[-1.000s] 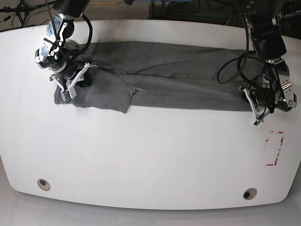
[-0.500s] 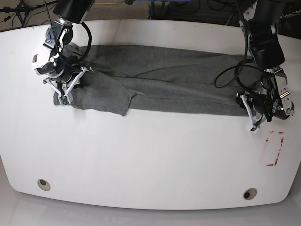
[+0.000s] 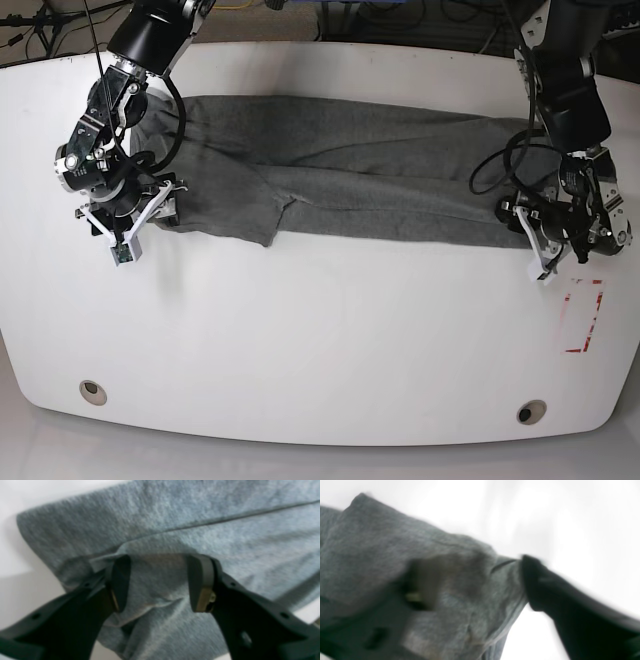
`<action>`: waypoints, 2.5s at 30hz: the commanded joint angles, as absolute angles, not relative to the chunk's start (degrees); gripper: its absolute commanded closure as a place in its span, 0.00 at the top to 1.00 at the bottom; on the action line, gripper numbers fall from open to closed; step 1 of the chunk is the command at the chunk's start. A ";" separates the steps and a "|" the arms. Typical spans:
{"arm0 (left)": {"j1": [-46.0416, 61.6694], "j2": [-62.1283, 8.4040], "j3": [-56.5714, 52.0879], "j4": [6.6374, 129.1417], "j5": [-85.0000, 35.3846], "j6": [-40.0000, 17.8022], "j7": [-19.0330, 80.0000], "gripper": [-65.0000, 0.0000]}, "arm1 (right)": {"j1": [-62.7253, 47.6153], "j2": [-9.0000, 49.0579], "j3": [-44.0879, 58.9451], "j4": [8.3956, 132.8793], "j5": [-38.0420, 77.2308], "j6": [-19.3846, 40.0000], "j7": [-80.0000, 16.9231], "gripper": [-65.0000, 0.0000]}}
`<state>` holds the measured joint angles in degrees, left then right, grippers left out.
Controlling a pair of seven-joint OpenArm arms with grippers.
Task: Fold the T-shirt properly
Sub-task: 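Drag the strip with both grippers away from the robot, flattening it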
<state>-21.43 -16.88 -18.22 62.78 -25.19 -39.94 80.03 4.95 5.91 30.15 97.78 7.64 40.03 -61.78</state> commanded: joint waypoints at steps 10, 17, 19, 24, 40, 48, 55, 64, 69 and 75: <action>-23.08 -19.03 -18.24 63.52 -37.76 -40.00 79.52 0.54 | 10.68 7.78 25.98 86.64 8.40 40.00 -60.79 0.74; -22.90 -20.18 -18.33 63.52 -39.08 -40.00 79.43 0.54 | 11.56 4.35 22.29 86.81 8.40 40.00 -60.79 0.73; -22.90 -20.70 -18.33 63.52 -38.99 -40.00 79.34 0.54 | 12.79 2.42 21.58 86.55 8.40 40.00 -60.79 0.73; -22.55 -20.88 -18.33 63.52 -38.99 -40.00 79.34 0.54 | 13.58 -0.92 20.79 84.53 8.13 40.00 -58.77 0.73; -16.22 -20.88 -18.33 74.86 -38.81 -40.00 79.43 0.54 | 17.45 -0.48 19.12 68.79 7.96 40.00 -47.25 0.73; -14.37 -20.70 -18.33 76.35 -38.73 -40.00 79.43 0.54 | 17.19 0.48 18.95 68.79 8.04 40.00 -47.08 0.38; -13.85 -20.79 -18.33 76.35 -38.73 -40.00 79.34 0.54 | 16.13 0.57 18.77 68.97 8.04 40.00 -47.34 0.25; -13.93 -20.79 -18.33 76.35 -38.73 -40.00 79.34 0.54 | 15.52 0.57 17.71 69.05 8.04 40.00 -47.16 0.11; -13.85 -20.79 -18.33 76.35 -38.73 -40.00 79.34 0.54 | 15.69 0.66 17.63 69.14 8.04 40.00 -47.16 0.00; -13.76 -20.79 -18.33 76.35 -38.73 -40.00 79.34 0.54 | 15.43 0.66 17.63 73.89 8.13 40.00 -47.52 0.00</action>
<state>-12.69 -19.73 -18.15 75.37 -37.82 -39.92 79.94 14.31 0.43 17.61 70.65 7.84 40.10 -47.77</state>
